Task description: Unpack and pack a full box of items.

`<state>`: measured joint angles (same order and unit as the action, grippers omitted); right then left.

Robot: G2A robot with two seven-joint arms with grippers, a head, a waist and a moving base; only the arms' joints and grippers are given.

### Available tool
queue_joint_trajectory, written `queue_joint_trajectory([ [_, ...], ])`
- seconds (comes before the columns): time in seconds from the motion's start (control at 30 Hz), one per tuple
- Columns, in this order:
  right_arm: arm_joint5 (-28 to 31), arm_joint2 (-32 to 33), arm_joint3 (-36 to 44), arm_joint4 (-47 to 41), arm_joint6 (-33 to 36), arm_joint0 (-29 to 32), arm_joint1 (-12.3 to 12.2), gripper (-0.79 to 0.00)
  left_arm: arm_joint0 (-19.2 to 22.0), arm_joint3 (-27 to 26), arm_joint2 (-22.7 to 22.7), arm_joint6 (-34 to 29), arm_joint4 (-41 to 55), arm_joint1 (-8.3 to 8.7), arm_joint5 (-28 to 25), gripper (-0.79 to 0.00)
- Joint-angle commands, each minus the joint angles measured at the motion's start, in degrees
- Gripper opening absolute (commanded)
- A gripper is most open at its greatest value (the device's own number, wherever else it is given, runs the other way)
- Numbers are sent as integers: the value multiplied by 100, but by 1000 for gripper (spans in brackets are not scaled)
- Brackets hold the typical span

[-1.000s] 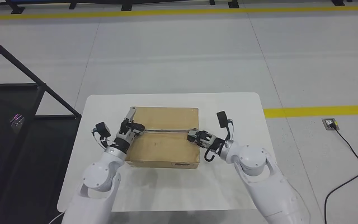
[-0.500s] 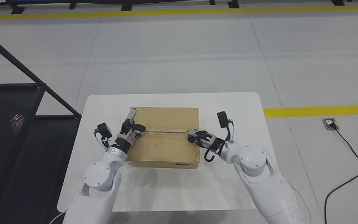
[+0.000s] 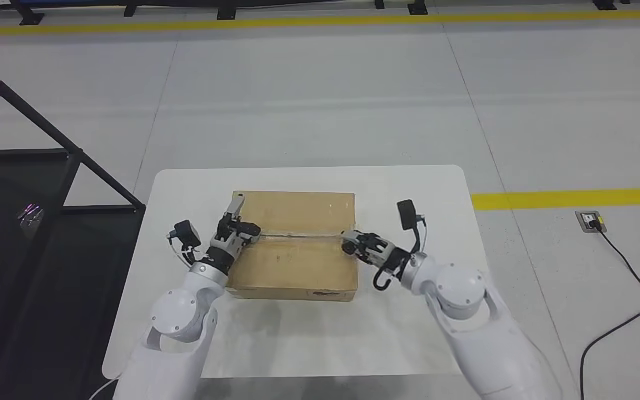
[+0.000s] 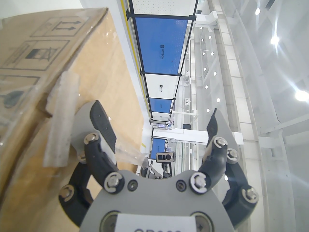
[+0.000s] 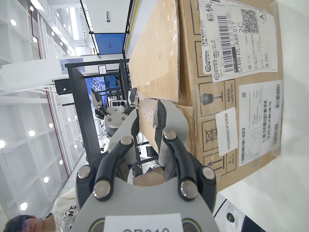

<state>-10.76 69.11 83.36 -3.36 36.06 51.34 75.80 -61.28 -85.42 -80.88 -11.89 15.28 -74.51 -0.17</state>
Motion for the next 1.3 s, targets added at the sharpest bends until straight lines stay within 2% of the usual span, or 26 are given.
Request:
queue_joint_trajectory([
  [0.0, -11, 42, 57, 11, -17, 45, -13, -597, 0, -3, 1, -12, -11, 0, -1, 0],
  [0.13, 14, 208, 251, 7, -190, 188, -44, -579, -6, -19, 3, -13, -1, -4, -1, 0],
  [0.17, 45, 268, 326, -3, -241, 242, -54, -557, -9, -28, 3, -19, -11, -4, -12, 0],
  [0.2, 79, 331, 409, -1, -317, 305, -64, -489, -15, -32, 0, -23, -6, -4, -19, 0],
  [0.23, 99, 386, 497, 9, -382, 374, -74, -502, -22, -37, -7, -15, 2, -4, -19, 0],
  [0.37, 311, 573, 964, -2, -679, 648, -101, -573, -49, -60, -29, -34, 36, -5, -35, 0],
  [0.4, 424, 585, 1082, -4, -752, 709, -102, -628, -54, -60, -34, -28, 49, -6, -37, 0],
  [0.43, 522, 557, 1170, 11, -766, 758, -102, -760, -57, -63, -34, -29, 61, -7, -42, 0],
  [0.5, 579, 444, 1237, 56, -746, 755, -94, -785, -59, -60, -34, -39, 81, -9, -42, 0],
  [0.63, 244, -51, 863, 172, -509, 277, -28, -785, -62, -57, -28, -55, 95, -12, -65, 0],
  [0.9, -665, -1224, -727, 326, -501, -1162, 282, -785, -101, -109, -89, -59, 203, -15, -88, 0],
  [1.07, -326, -1577, -1195, 45, -367, -1526, 444, -785, -123, -140, -90, -65, 205, -16, -93, 0],
  [1.27, -500, -1946, -1674, 85, -428, -1858, 612, -785, -114, -134, -40, -75, 178, -24, -92, 0],
])
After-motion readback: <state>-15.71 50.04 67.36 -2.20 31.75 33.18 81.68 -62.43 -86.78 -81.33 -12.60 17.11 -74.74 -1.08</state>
